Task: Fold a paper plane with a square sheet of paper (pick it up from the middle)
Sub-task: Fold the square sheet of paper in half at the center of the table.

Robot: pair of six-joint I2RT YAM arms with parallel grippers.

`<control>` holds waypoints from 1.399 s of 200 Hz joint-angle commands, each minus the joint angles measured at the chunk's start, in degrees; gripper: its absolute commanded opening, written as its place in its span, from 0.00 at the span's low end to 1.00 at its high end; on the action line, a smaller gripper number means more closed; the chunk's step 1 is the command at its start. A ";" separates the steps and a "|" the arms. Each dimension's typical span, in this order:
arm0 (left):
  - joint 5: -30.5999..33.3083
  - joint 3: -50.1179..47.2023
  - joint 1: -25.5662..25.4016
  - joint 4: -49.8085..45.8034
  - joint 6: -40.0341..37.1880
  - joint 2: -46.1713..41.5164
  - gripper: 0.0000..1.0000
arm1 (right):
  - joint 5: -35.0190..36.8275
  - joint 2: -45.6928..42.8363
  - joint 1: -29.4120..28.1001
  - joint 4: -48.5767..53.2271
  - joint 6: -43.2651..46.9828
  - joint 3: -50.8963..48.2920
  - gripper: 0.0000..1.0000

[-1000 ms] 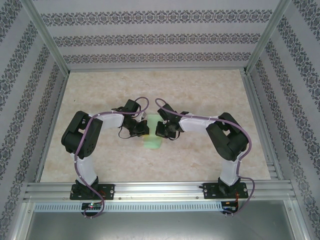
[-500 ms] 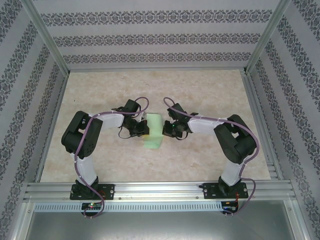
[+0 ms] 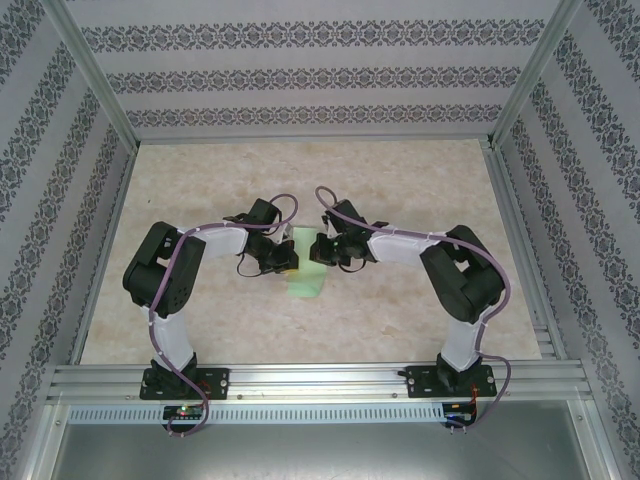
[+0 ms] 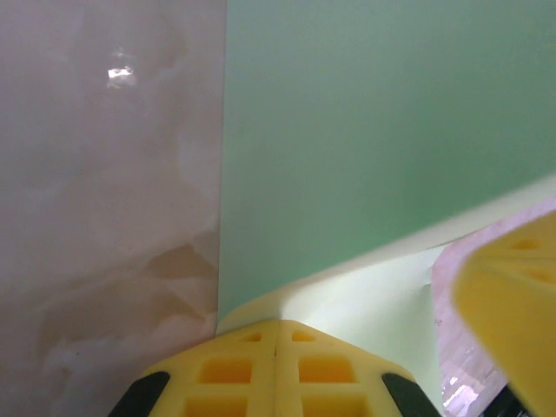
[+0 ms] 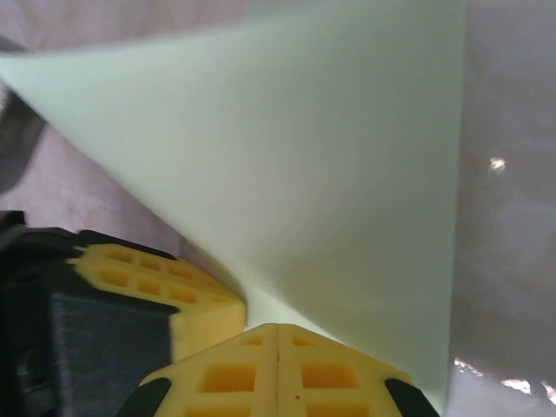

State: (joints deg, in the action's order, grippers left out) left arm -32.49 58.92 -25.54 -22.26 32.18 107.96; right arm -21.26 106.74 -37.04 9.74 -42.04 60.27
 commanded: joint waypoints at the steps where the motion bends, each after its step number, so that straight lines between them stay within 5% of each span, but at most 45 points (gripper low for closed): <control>1: 11.39 -3.98 -0.68 -5.75 0.07 6.76 0.00 | -1.40 2.08 -0.42 -1.80 1.30 0.53 0.00; 108: 11.75 -5.98 -0.65 -4.90 -0.28 7.53 0.00 | 2.11 0.53 9.01 -4.72 1.64 -6.76 0.00; 141: 11.80 -6.10 -0.68 -5.10 -0.25 7.53 0.00 | 8.93 -6.82 8.16 -0.42 4.01 -4.73 0.00; 163: 12.06 -5.82 -0.68 -5.60 -0.37 7.39 0.00 | 7.46 -9.33 6.77 -2.63 4.24 -4.67 0.00; 223: 12.75 -5.89 -0.69 -6.02 -0.19 7.02 0.00 | -1.41 0.58 2.72 -7.61 2.43 -1.30 0.00; 280: 12.63 -6.52 -0.68 -5.80 -0.33 6.93 0.00 | -0.98 5.60 4.62 -7.93 1.67 0.82 0.00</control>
State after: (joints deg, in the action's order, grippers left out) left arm -32.71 57.71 -25.54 -21.02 32.18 108.27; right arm -22.04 110.54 -33.61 3.33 -39.35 59.59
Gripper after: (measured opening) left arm 0.056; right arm 0.048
